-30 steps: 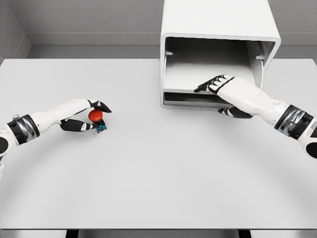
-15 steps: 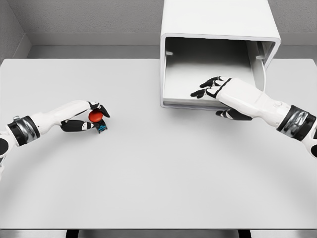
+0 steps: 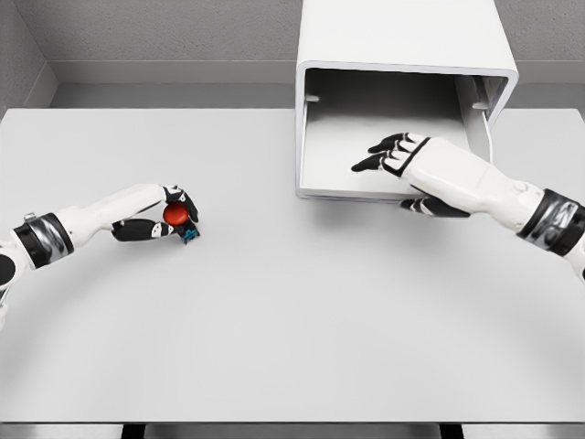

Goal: Slide open multi-storey tabletop storage cabinets and put open load switch and slide close multi-storey tabletop storage cabinets

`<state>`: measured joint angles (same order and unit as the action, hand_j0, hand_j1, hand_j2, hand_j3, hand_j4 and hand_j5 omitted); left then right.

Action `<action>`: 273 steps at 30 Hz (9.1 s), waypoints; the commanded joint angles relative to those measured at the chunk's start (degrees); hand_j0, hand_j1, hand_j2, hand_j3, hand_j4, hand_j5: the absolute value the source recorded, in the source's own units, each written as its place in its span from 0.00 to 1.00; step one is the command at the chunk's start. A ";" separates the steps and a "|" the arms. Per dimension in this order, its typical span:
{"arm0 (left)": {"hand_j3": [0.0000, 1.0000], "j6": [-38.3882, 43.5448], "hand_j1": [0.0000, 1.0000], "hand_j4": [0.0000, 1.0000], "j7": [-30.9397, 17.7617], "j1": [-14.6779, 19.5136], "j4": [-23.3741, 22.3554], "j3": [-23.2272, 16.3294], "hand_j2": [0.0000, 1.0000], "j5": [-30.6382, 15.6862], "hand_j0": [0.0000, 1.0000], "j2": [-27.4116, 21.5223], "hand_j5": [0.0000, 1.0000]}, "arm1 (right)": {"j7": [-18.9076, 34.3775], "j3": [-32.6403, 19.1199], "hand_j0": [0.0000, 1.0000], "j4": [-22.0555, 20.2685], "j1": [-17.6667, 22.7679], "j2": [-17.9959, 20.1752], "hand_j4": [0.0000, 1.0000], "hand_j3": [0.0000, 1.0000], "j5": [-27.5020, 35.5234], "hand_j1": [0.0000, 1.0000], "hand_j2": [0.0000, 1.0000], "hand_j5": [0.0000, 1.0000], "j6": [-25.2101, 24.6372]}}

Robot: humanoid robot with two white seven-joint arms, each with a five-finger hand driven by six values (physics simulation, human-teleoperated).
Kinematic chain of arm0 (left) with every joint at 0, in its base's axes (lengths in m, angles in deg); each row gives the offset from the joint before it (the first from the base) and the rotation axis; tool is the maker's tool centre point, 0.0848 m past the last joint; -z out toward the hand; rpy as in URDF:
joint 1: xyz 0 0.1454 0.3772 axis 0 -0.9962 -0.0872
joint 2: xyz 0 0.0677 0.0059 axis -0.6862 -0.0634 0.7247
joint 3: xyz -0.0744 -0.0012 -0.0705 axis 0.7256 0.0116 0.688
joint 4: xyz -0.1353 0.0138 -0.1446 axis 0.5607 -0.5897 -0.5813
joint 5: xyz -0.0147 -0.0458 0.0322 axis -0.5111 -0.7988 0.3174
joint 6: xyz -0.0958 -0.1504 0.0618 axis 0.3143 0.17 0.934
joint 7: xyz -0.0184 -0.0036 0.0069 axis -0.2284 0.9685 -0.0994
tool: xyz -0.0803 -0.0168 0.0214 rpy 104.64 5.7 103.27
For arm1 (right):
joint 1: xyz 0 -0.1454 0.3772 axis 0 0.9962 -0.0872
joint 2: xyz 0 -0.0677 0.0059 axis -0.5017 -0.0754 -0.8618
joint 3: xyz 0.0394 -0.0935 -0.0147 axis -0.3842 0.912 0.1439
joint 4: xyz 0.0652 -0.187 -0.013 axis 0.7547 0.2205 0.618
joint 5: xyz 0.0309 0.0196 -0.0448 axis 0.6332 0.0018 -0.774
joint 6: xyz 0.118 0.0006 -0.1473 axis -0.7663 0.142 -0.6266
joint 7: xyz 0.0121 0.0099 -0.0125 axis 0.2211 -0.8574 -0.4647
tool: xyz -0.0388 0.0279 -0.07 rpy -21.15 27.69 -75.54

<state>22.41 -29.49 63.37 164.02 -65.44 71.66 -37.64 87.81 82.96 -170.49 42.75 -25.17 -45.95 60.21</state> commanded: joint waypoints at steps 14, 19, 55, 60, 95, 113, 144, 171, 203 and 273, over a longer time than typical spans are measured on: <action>0.40 0.09 0.40 0.40 0.03 -0.18 1.48 0.19 0.40 -0.35 0.40 -0.04 0.40 | 0.01 -4.32 0.63 0.00 0.44 3.47 0.63 0.63 7.20 0.63 0.63 0.63 4.67; 0.37 0.09 0.37 0.37 0.03 -0.18 2.71 0.19 0.37 -0.35 0.37 -0.39 0.37 | -0.17 -5.29 0.65 0.00 1.76 3.38 0.65 0.65 7.29 0.65 0.65 0.65 4.67; 0.33 0.00 0.33 0.33 0.03 2.64 10.89 -0.25 0.33 2.55 0.33 -0.57 0.33 | -0.34 -22.08 0.72 0.17 11.95 3.55 0.72 0.72 15.64 0.72 0.72 0.72 4.67; 0.33 0.00 0.33 0.33 0.03 3.95 10.97 -0.25 0.33 2.46 0.33 -0.22 0.33 | 0.01 -24.63 0.73 0.17 14.68 3.55 0.73 0.73 15.55 0.73 0.73 0.73 4.67; 0.33 0.09 0.33 0.33 0.03 12.66 17.48 -4.91 0.33 2.19 0.33 2.24 0.33 | 1.50 -30.78 0.60 0.17 24.35 3.64 0.60 0.60 13.36 0.60 0.60 0.60 4.67; 0.33 0.09 0.33 0.33 0.03 17.58 17.39 -8.51 0.33 2.37 0.33 6.72 0.33 | 1.33 -25.59 0.63 0.00 29.27 3.20 0.63 0.63 12.21 0.63 0.63 0.63 4.67; 0.34 0.00 0.34 0.34 0.03 23.73 11.33 -12.91 0.34 10.63 0.34 19.82 0.34 | 1.06 -19.70 0.65 -0.09 28.74 1.00 0.65 0.65 12.48 0.65 0.65 0.65 4.67; 0.37 -2.28 0.37 0.37 0.03 29.27 1.83 -14.75 0.37 16.08 0.37 29.31 0.37 | 0.80 -19.44 0.67 -0.09 28.57 0.83 0.67 0.67 12.48 0.67 0.67 0.67 4.67; 0.63 -3.16 0.63 0.63 0.03 30.59 -3.09 -15.28 0.63 18.80 0.63 30.37 0.63 | 1.15 -19.44 0.69 -0.09 27.77 0.04 0.69 0.69 12.56 0.69 0.69 0.69 4.67; 1.00 -13.90 1.00 1.00 0.03 -11.33 13.00 35.08 1.00 -8.88 1.00 7.52 1.00 | 0.80 -19.44 0.71 0.00 25.58 0.74 0.71 0.71 13.80 0.71 0.71 0.71 4.67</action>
<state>8.43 -29.50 49.67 179.97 -35.95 63.75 -29.73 88.64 63.52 -170.46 68.33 -24.63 -32.63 64.99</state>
